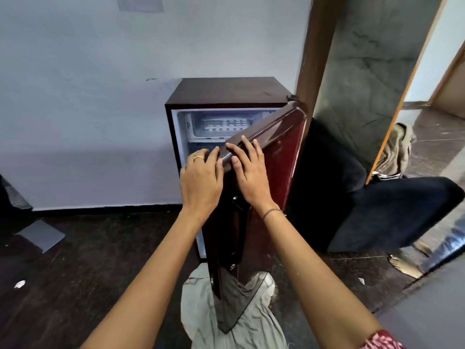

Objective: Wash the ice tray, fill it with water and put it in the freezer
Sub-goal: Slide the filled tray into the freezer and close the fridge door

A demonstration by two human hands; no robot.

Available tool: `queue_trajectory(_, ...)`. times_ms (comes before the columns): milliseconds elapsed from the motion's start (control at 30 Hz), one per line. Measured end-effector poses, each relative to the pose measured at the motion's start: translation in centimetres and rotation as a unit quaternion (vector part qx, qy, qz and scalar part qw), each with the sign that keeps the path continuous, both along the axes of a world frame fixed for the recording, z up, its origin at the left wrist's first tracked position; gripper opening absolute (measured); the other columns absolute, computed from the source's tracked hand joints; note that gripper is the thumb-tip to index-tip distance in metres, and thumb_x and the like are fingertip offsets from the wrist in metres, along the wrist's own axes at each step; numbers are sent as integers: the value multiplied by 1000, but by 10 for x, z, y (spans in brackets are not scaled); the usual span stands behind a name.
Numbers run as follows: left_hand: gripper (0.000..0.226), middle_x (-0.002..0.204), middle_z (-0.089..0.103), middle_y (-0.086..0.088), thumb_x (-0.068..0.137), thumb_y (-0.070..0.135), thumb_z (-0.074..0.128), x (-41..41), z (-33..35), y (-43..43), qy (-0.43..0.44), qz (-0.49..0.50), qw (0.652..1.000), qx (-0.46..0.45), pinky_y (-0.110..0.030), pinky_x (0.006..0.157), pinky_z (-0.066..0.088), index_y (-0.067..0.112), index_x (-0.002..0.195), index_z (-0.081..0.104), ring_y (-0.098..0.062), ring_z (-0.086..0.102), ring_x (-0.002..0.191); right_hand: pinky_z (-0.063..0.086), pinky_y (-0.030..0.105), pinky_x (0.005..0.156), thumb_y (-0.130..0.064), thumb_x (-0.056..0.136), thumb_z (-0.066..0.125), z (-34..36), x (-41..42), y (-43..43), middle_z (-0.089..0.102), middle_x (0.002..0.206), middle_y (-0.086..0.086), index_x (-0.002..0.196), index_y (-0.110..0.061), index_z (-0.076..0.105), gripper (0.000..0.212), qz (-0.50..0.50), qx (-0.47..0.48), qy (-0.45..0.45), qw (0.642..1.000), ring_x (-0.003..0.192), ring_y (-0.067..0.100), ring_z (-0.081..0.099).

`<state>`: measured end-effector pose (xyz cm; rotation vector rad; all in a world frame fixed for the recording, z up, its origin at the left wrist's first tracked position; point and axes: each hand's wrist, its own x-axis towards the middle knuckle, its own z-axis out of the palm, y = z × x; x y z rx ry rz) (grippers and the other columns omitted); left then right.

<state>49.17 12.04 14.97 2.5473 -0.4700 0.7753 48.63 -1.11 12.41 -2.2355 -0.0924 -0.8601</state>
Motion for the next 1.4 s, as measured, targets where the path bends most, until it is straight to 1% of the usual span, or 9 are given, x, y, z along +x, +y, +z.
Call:
queue_trajectory(300, 43, 140, 42, -17, 96, 34, 38, 61, -20, 35, -20, 44, 998, -36, -49, 103, 38, 14, 134, 46, -32, 37, 132, 12, 54, 116, -47, 98, 25, -11, 69, 50, 25, 155, -2, 140, -34, 41, 47, -74, -31, -7, 997, 146, 20, 7)
queue_trajectory(500, 78, 158, 4, -17, 87, 41, 54, 106, -48, 46, -2, 40, 998, -52, -57, 115, 14, 21, 149, 14, -30, 4, 146, 10, 53, 117, -55, 96, 19, -19, 117, 67, 20, 158, 1, 144, -32, 34, 55, -110, -88, 5, 990, 147, 22, 5)
queue_trajectory(700, 92, 159, -4, -15, 86, 39, 61, 152, -68, 49, 40, 42, 982, -180, -50, 117, 13, 25, 150, -3, -28, -3, 147, 5, 49, 119, -39, 99, 37, -32, 161, 82, 13, 159, 5, 147, -23, 30, 51, -94, -63, -28, 993, 148, 22, -4)
queue_trajectory(900, 85, 132, 37, -13, 68, 52, 76, 190, -77, 46, 175, 151, 882, -412, -36, 99, 36, 9, 128, 35, -29, 38, 121, 21, 29, 114, -31, 97, 45, -77, 184, 102, 24, 149, 9, 139, -15, 42, 46, -83, 22, -51, 995, 140, 20, 20)
queue_trajectory(1033, 59, 105, 56, -3, 70, 65, 66, 224, -83, 48, 304, 157, 828, -444, -36, 82, 48, 15, 98, 51, -22, 56, 96, 45, 22, 77, -60, 88, 39, -90, 201, 117, 50, 112, -2, 119, -15, 47, 55, -26, 221, 26, 975, 94, 3, 53)
queue_trajectory(1133, 59, 87, 65, -2, 73, 71, 57, 245, -85, 53, 361, 123, 815, -437, -34, 75, 49, 15, 90, 60, -19, 60, 83, 38, 16, 57, -68, 84, 34, -104, 217, 122, 54, 70, -10, 95, -21, 50, 51, -3, 233, 72, 970, 59, 1, 52)
queue_trajectory(1233, 59, 87, 66, -2, 78, 70, 52, 262, -86, 56, 355, 100, 830, -419, -36, 78, 51, 14, 91, 64, -21, 61, 86, 39, 22, 59, -71, 86, 32, -115, 233, 122, 55, 68, -7, 80, -17, 55, 59, 44, 242, 103, 964, 60, 6, 50)
queue_trajectory(1300, 63, 93, 69, -5, 81, 69, 48, 273, -89, 58, 353, 81, 840, -405, -40, 83, 53, 11, 96, 67, -25, 64, 91, 46, 29, 69, -55, 94, 35, -121, 238, 122, 65, 84, 4, 94, -8, 62, 54, 98, 280, 174, 939, 73, 10, 59)
queue_trajectory(1400, 62, 90, 72, -8, 87, 63, 43, 282, -98, 57, 351, 21, 830, -432, -37, 79, 53, 9, 92, 71, -23, 67, 87, 44, 14, 76, -42, 94, 36, -130, 250, 119, 61, 89, -11, 102, -18, 58, 34, 139, 301, 234, 914, 80, -10, 58)
